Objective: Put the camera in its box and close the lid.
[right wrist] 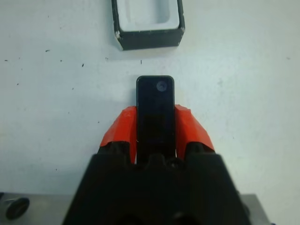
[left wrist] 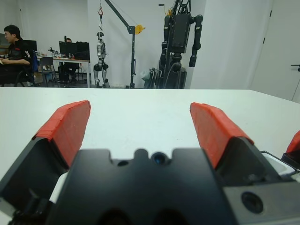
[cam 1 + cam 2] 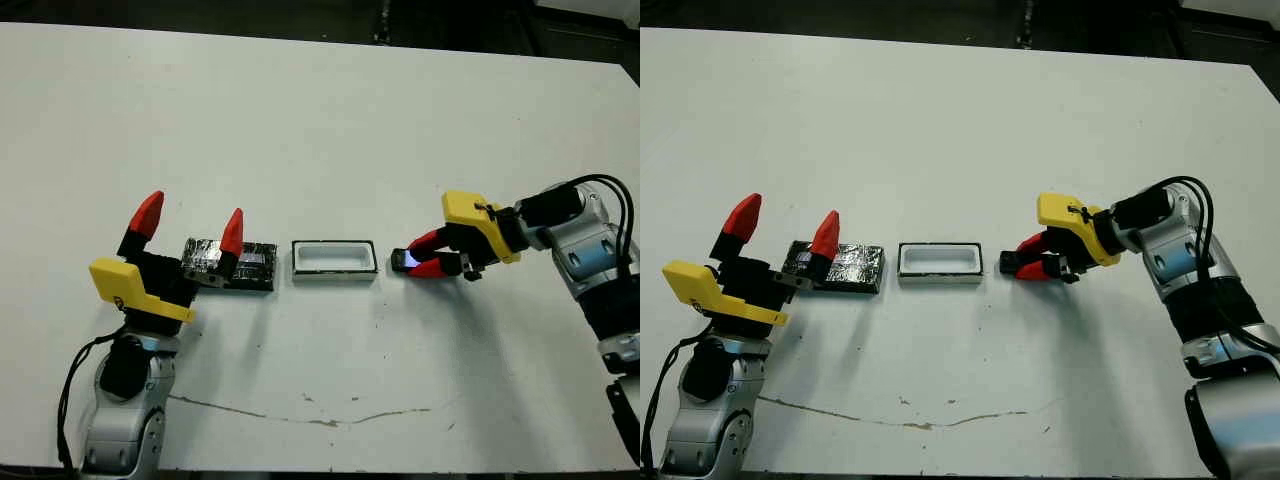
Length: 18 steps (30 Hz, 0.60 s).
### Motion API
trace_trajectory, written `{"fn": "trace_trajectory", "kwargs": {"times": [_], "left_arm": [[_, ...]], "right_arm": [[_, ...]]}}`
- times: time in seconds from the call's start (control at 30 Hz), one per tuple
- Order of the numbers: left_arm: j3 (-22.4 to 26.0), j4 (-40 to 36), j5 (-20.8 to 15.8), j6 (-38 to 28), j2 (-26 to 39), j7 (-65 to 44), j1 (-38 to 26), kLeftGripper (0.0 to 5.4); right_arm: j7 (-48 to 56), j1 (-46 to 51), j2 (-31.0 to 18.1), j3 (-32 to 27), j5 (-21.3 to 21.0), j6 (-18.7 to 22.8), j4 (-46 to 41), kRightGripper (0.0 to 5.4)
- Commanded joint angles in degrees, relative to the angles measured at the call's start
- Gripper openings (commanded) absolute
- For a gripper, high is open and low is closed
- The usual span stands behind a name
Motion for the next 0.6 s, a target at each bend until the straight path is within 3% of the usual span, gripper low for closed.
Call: {"fn": "trace_trajectory", "kwargs": {"times": [0.03, 0.33, 0.5, 0.6], "left_arm": [[0.1, -0.1, -0.3, 0.5, -0.1, 0.1, 1.0, 5.4], [0.1, 0.1, -0.1, 0.5, -0.1, 0.2, 0.9, 5.4], [0.0, 0.1, 0.3, 0.3, -0.2, 0.4, 0.9, 5.4], [-0.2, 0.1, 0.5, 0.3, -0.1, 0.5, 0.7, 5.4]], "right_arm": [[-0.7, 0.7, -1.6, -0.7, -0.2, 2.0, -0.1, 1.66], [-6.4, 0.0, 0.3, -10.5, 8.4, 4.3, -3.2, 1.66], [-8.2, -4.0, 2.5, -11.2, 12.0, 15.9, -7.0, 1.66], [-8.6, -5.7, 4.7, -11.5, 14.0, 16.1, -7.0, 1.66]]}}
